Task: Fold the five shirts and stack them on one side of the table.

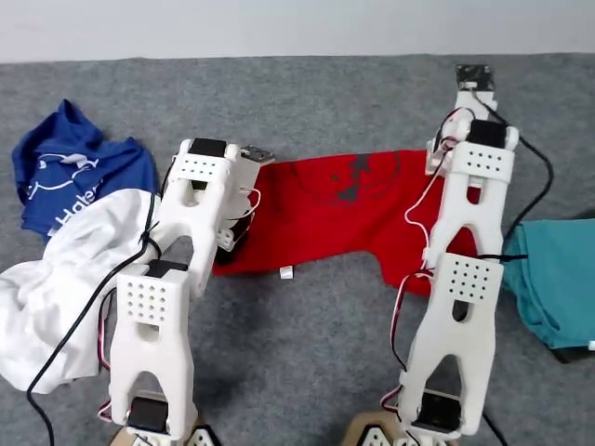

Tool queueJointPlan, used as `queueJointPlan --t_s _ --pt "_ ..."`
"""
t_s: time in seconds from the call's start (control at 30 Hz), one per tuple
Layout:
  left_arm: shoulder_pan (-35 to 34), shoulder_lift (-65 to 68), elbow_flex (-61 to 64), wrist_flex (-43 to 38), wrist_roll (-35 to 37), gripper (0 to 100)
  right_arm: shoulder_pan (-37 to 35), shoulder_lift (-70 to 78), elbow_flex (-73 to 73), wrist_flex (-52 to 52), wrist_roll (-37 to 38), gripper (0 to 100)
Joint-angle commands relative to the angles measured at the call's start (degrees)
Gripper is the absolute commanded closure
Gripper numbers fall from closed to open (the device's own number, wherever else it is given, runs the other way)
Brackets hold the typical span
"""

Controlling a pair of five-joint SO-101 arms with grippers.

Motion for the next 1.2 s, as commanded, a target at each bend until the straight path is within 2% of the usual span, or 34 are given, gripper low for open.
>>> queueJointPlan --t_s 0.0,0.13,0.27,0.33,0.63,0.87,0.97,1.17 --pt "-1.0 1.1 -1.0 0.4 0.1 100 -0.8 -0.1 -3.3 -2.3 -0.7 85.5" --pt "-1.0 1.1 -1.0 0.4 0.1 100 -0.9 1.1 -3.3 -4.9 -0.4 86.3" --pt "-1.0 1.1 -1.0 0.4 0.1 100 -0.6 0.7 -4.3 -5.3 -0.2 99.1" --pt "-1.0 1.1 -1.0 0.4 0.1 100 -0.3 0.6 -6.4 -4.7 0.0 98.1" --pt "-1.0 1.1 -0.9 0.4 0.1 100 1.1 0.8 -14.4 -4.6 9.8 98.8" --pt "-1.0 1.1 1.8 0.4 0.1 100 3.9 2.2 -12.7 -11.1 11.7 98.8" --pt "-1.0 1.1 1.8 0.4 0.1 100 4.9 3.9 -12.0 -14.1 15.7 98.8" --pt "-1.0 1.1 1.6 0.4 0.0 100 4.2 2.7 -12.3 -14.4 18.0 98.8"
